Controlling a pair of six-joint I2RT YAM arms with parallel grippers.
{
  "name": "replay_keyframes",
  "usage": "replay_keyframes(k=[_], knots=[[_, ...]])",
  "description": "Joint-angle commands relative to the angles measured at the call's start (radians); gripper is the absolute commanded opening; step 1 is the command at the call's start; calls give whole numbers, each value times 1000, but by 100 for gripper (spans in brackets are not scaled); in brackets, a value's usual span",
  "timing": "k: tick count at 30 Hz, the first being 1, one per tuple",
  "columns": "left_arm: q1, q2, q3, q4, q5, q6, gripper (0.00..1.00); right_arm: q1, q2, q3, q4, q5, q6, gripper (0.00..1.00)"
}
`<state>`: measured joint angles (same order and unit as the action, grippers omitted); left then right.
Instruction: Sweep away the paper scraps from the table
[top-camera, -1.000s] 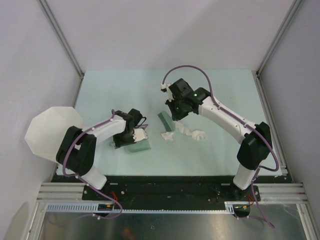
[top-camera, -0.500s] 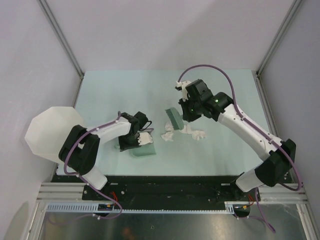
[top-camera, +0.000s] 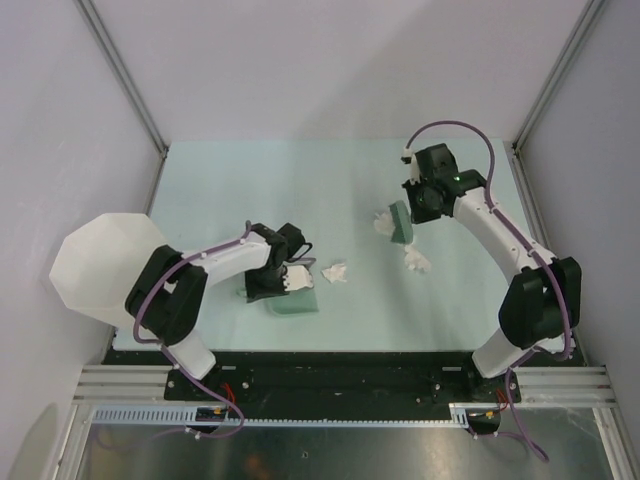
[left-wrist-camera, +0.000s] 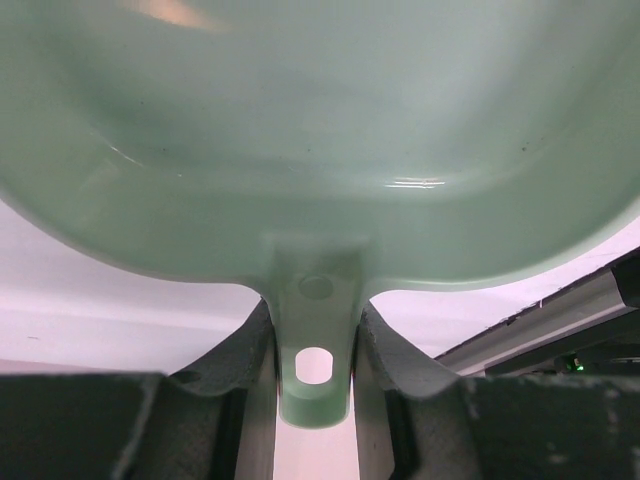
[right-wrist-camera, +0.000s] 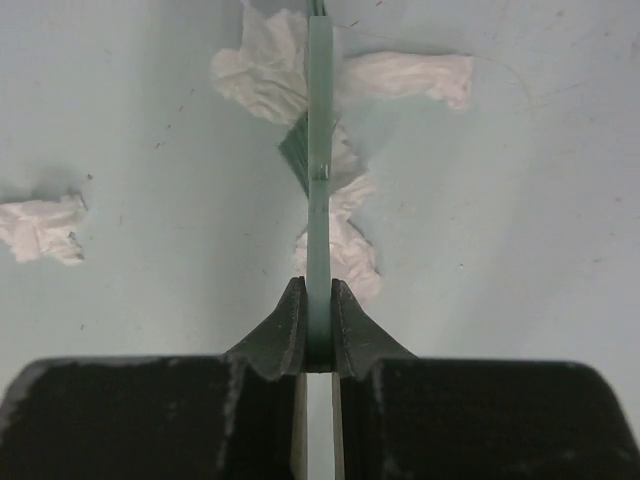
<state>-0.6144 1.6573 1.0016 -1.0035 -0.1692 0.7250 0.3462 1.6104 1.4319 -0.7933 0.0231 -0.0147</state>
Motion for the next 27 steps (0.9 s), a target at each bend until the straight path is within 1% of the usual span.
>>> replay_keyframes(k=[1,2,3,4,5,6,8,10,13,14,18,20,21,23,24,25,26,27], knots=[[-18,24,64,-20,23,-4,0,31,-93,64,-23,61,-31,0],[-18,27,69,-21,20,-6,0,51,-124,76,-35,99,-28,0],[-19,30,74,-21,20,-7,0,104,-138,84,-44,139,-27,0],[-19,35,80,-23,20,-9,0,138,-148,91,-59,208,-12,0],[-19,36,83,-23,19,-9,0,169,-164,110,-75,362,-2,0],[-21,38,88,-23,19,-12,0,227,-167,122,-92,423,7,0],[-21,44,91,-24,17,-18,0,264,-170,150,-150,501,54,0],[-21,53,98,-24,16,-21,0,310,-167,165,-194,494,84,0],[-21,64,114,-23,19,-38,0,369,-126,154,-250,408,91,0],[-21,67,118,-23,19,-48,0,379,-103,154,-265,347,91,0],[-22,73,130,-23,46,-58,0,419,41,176,-322,247,125,0],[-21,75,129,-21,54,-59,0,435,72,193,-319,137,133,0],[-21,72,127,-21,56,-59,0,442,95,200,-302,89,131,0],[-21,71,124,-20,60,-61,0,471,100,211,-255,-70,128,0],[-21,71,121,-21,63,-59,0,479,100,214,-189,-139,119,0],[-22,71,120,-21,68,-59,0,481,94,214,-149,-298,119,0],[-21,71,120,-21,71,-56,0,488,88,214,-111,-374,122,0],[-21,71,120,-21,73,-58,0,487,79,210,-33,-435,142,0]])
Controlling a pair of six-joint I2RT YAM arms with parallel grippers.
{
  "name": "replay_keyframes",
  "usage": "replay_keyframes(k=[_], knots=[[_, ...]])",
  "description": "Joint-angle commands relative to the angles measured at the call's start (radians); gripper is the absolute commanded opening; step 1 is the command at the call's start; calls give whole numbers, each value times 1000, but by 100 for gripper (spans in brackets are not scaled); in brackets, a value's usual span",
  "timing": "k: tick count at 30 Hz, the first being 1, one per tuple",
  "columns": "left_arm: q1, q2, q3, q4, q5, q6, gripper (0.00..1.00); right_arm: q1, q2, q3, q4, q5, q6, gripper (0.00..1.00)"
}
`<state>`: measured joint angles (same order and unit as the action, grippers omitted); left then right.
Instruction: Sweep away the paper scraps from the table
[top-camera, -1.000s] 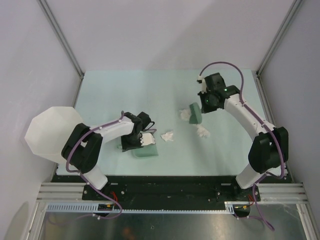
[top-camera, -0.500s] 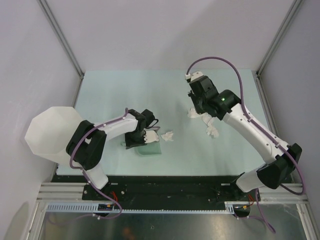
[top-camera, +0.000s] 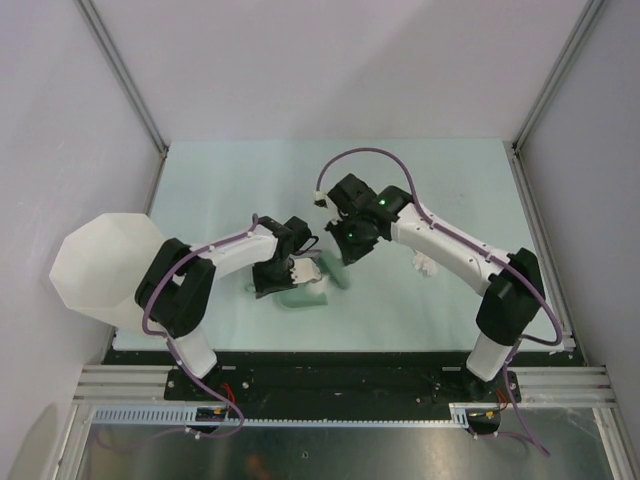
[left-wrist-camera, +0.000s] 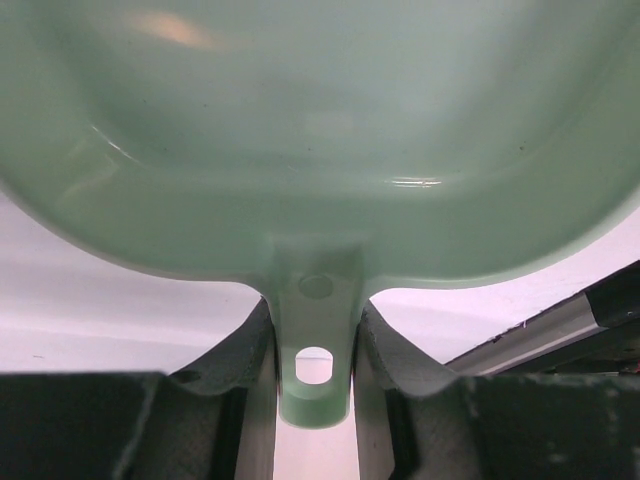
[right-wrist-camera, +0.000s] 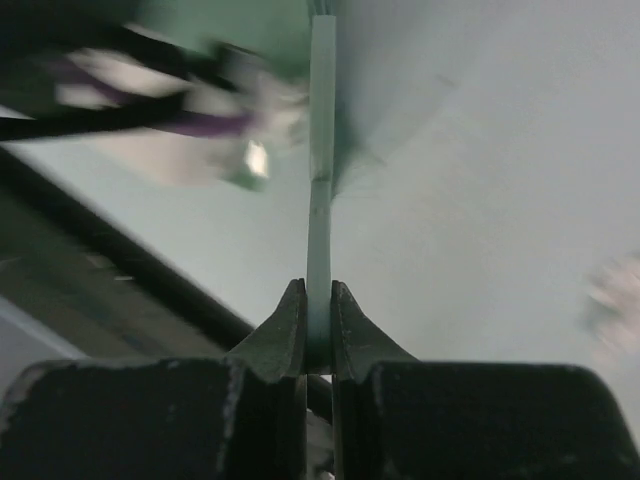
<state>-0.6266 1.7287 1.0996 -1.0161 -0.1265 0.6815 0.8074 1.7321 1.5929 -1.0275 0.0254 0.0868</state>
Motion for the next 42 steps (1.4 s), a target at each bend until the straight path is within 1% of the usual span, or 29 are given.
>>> replay_keyframes(k=[1,3,5,6,7,8,9,10,13,14,15,17,18,19,22,23,25,26,28,29,31,32,34,36,38,39,40,42], knots=[[-8,3,23,-7,31,-10,0,26,-66,45,237,-494,53,0],[-8,2,25,-6,45,-10,0,15,-94,39,291,-478,74,0],[-7,-1,26,-7,63,-7,0,-4,-135,27,299,-408,96,0],[-7,-9,29,-4,71,-7,0,-20,-150,19,290,-374,97,0],[-5,-15,31,-3,79,-5,0,-28,-164,13,276,-296,93,0],[-2,-24,34,-1,94,0,0,-34,-190,12,256,-253,90,0],[1,-43,39,-1,117,3,0,-51,-206,12,212,-207,88,0],[5,-53,42,1,157,4,0,-57,-224,10,195,-118,88,0],[25,-93,65,2,252,12,0,-92,-321,4,158,8,80,0],[39,-103,74,2,277,12,0,-102,-348,3,156,25,80,0],[45,-124,92,1,330,10,0,-112,-415,2,158,45,77,0],[67,-150,114,-1,387,10,0,-148,-482,-10,164,114,77,0],[74,-184,140,-1,415,9,0,-166,-541,-20,181,132,73,0],[83,-202,154,-1,462,0,0,-206,-574,-42,188,149,71,0],[120,-277,232,1,510,-39,0,-270,-649,-74,192,139,65,0],[151,-314,280,4,521,-49,0,-302,-660,-79,185,134,64,0],[188,-349,334,2,551,-92,0,-324,-671,-88,165,123,54,0],[239,-380,364,5,574,-106,0,-335,-674,-100,164,125,54,0],[295,-409,431,4,608,-146,0,-338,-675,-119,162,113,53,0],[348,-438,451,4,631,-160,0,-340,-674,-134,164,108,53,0],[398,-465,497,4,645,-200,0,-344,-666,-145,165,88,51,0],[447,-489,522,2,656,-210,0,-343,-654,-148,165,82,50,0],[493,-518,543,2,668,-250,0,-343,-641,-152,165,68,50,0],[557,-561,574,5,668,-278,0,-344,-628,-155,167,56,47,0],[614,-598,611,4,654,-361,0,-344,-623,-159,175,51,45,0],[623,-609,623,4,628,-391,0,-344,-623,-162,178,47,45,0],[655,-619,631,1,608,-445,0,-346,-623,-169,181,47,47,0],[666,-659,634,2,530,-480,0,-346,-625,-177,188,38,50,0]])
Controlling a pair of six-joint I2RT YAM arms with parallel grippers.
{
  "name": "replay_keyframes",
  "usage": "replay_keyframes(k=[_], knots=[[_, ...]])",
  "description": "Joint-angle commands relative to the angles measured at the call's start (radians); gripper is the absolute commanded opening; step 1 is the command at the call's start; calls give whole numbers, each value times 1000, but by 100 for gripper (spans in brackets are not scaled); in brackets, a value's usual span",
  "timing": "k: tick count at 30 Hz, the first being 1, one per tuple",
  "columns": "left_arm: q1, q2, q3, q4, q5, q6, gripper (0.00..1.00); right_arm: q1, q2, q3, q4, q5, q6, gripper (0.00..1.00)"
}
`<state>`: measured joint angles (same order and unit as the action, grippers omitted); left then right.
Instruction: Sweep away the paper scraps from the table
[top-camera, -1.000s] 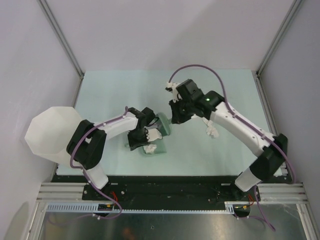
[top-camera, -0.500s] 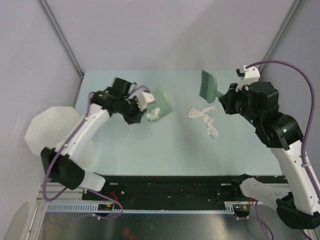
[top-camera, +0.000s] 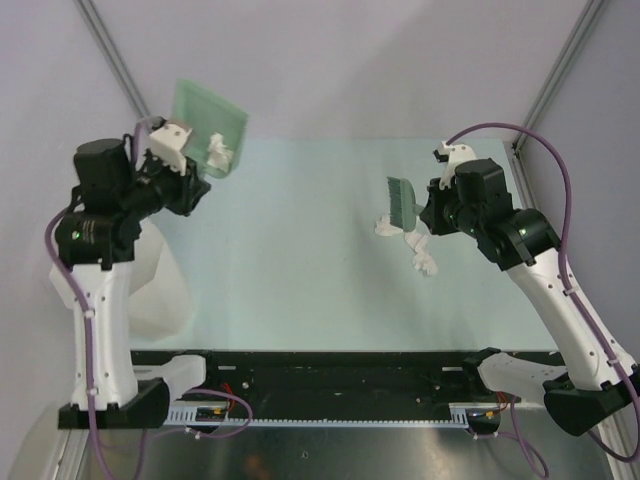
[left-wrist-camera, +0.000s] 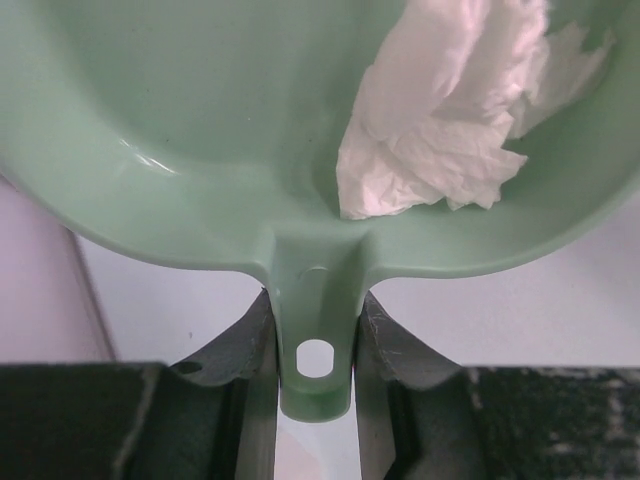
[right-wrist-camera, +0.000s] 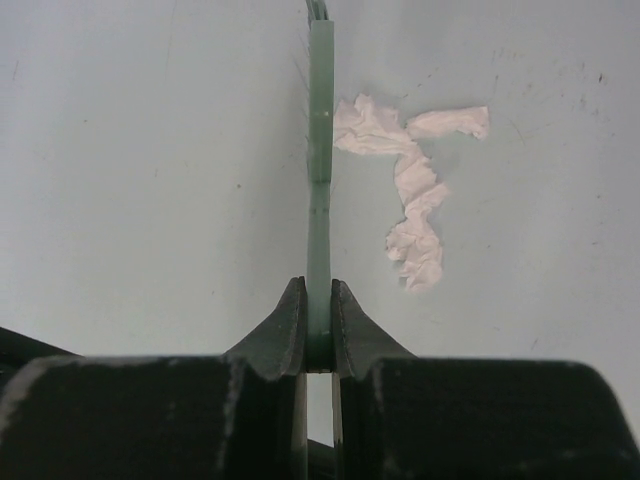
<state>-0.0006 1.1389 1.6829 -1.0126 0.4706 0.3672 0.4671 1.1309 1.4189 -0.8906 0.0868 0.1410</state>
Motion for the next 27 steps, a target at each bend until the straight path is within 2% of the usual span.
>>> replay_keyframes(k=[1,5,10,16,17,19,21,24,26,27], knots=[[53,-85,49,-3,-94,-186,0,-5,-23,-8,51,-27,-6,0],[76,-169,25,-20,-301,-172,0,-5,-28,-12,44,-29,-11,0],[120,-220,23,-79,-586,-35,0,-5,-34,-18,45,-32,-24,0],[162,-245,21,-127,-817,134,0,-4,-23,-29,65,-61,-32,0],[165,-248,15,-132,-904,160,0,-4,-22,-31,67,-68,-32,0],[172,-251,3,-130,-1021,254,0,-5,-25,-38,74,-73,-34,0],[182,-252,-26,-127,-1199,368,0,-5,-36,-55,82,-76,-41,0],[182,-255,-54,-123,-1349,554,0,-5,-42,-66,96,-78,-50,0],[180,-258,-77,-126,-1401,652,0,-5,-43,-66,102,-105,-57,0],[180,-271,-100,-124,-1456,776,0,-5,-42,-66,104,-110,-57,0]])
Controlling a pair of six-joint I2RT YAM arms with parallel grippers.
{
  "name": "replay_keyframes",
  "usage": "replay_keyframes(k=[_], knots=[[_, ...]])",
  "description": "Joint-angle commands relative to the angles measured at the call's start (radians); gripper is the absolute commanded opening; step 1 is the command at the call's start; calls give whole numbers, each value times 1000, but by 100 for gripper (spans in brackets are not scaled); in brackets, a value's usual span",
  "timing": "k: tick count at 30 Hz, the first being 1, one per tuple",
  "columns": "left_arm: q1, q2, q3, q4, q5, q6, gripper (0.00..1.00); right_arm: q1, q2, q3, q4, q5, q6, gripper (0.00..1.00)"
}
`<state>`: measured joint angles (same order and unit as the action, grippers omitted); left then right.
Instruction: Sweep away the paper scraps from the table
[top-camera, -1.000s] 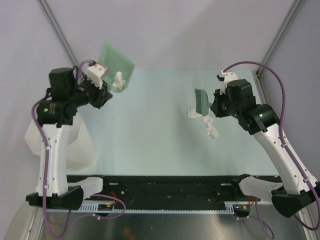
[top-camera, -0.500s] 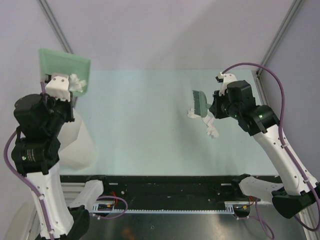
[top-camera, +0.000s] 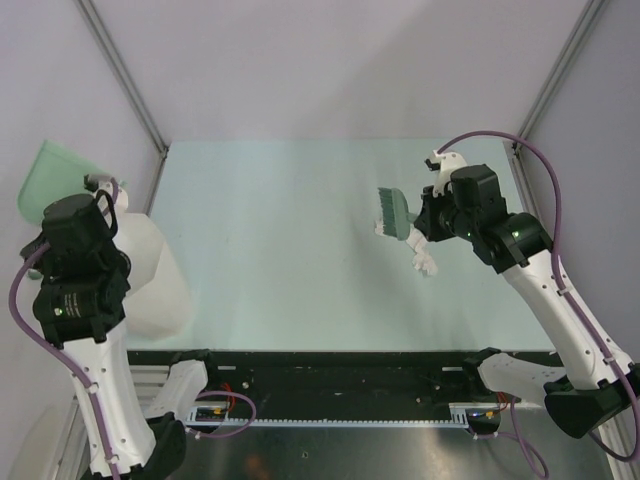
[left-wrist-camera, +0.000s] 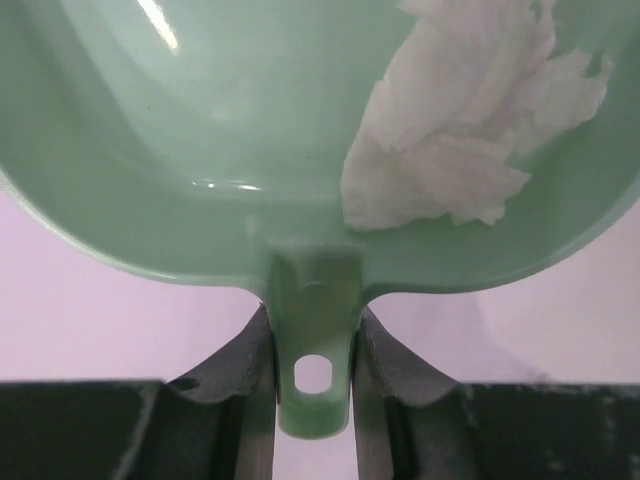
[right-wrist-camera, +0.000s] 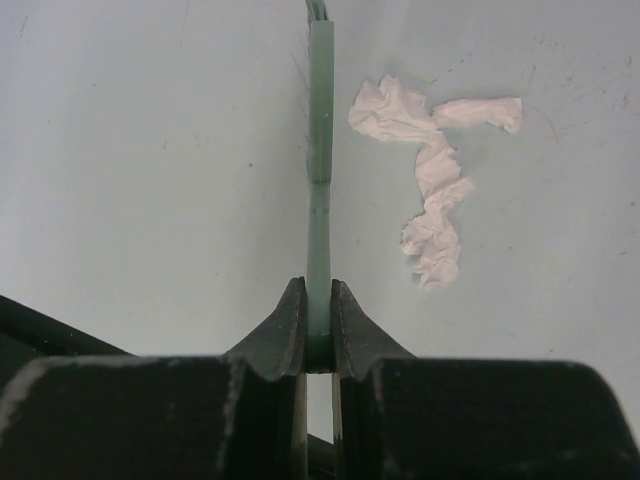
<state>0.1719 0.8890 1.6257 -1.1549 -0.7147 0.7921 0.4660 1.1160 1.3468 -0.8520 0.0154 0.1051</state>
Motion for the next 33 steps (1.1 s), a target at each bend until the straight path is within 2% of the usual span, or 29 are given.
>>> replay_keyframes(k=[1,2,5,8,13,18,24,29,33], knots=[[9,-28,-96,18,-301,418,0,-6,-25,5,68,-41,-21,0],[8,-39,-119,18,-327,544,0,-6,-25,6,67,-43,-21,0],[8,-64,-139,17,-387,741,0,-6,-25,5,67,-43,-21,0],[5,-39,-113,17,-436,844,0,-6,-27,2,71,-48,-21,0],[1,-4,-124,17,-517,912,0,-6,-25,-5,73,-48,-31,0],[0,-2,-187,17,-552,920,0,-4,-25,-14,68,-40,-42,0],[-12,30,-127,20,-554,886,2,-6,-19,-17,74,-32,-44,0],[-67,86,46,29,-552,829,3,-4,-13,-17,76,29,-45,0],[-121,134,198,49,-432,786,0,2,25,-17,79,211,-70,0]])
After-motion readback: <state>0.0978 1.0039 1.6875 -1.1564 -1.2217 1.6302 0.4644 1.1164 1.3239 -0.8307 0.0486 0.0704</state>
